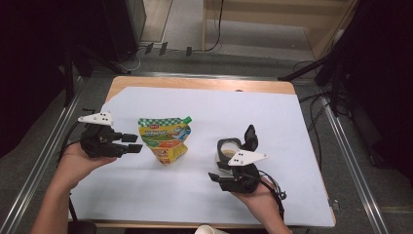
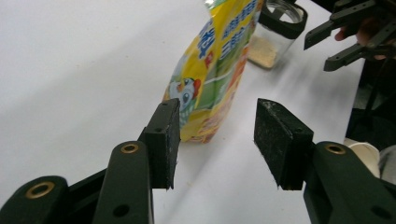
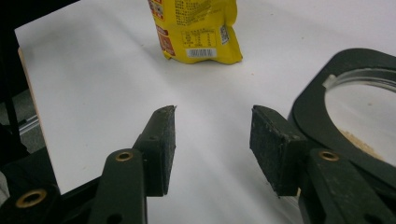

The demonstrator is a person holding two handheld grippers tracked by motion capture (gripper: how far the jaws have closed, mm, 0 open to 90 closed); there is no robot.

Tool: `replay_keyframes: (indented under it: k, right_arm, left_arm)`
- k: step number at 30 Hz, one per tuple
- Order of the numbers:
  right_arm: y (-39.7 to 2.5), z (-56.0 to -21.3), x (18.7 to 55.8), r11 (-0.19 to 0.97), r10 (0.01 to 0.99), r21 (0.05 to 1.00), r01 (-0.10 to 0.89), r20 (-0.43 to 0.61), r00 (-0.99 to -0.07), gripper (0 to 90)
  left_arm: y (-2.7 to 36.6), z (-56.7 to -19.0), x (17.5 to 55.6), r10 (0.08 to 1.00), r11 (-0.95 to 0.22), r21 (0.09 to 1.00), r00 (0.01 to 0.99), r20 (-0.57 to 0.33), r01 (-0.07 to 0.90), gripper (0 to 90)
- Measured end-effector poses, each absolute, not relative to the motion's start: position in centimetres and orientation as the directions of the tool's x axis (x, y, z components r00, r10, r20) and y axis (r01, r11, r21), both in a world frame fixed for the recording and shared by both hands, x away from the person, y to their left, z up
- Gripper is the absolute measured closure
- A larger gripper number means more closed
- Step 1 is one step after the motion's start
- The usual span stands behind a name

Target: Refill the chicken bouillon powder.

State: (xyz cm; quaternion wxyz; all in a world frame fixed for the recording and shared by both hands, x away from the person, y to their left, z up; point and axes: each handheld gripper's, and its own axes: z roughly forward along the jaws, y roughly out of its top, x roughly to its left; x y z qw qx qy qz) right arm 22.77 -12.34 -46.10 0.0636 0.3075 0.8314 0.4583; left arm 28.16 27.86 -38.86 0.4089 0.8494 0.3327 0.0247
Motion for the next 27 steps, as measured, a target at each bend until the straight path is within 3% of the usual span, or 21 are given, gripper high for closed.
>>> replay_keyframes:
  k: [8,14,20,27]
  right_arm:
    - [-10.6,-45.3,23.2,0.408,0.540,0.805,0.430,0.168,-0.825,51.9]
    - [-8.4,-44.7,24.8,0.420,0.504,0.814,0.400,0.157,-0.849,51.0]
    - [-6.5,-44.6,26.1,0.425,0.487,0.821,0.381,0.147,-0.861,51.1]
    - [-4.1,-45.6,27.2,0.401,0.483,0.828,0.391,0.172,-0.858,50.0]
  left_arm:
    - [26.2,-38.1,29.7,0.564,-0.465,0.718,0.799,-0.211,0.518,52.3]
    - [24.9,-38.2,31.1,0.518,-0.487,0.711,0.823,-0.232,0.507,62.1]
    - [24.0,-38.6,31.6,0.491,-0.492,0.717,0.838,-0.240,0.494,64.2]
    - [23.6,-39.2,31.8,0.473,-0.482,0.732,0.846,-0.245,0.482,77.1]
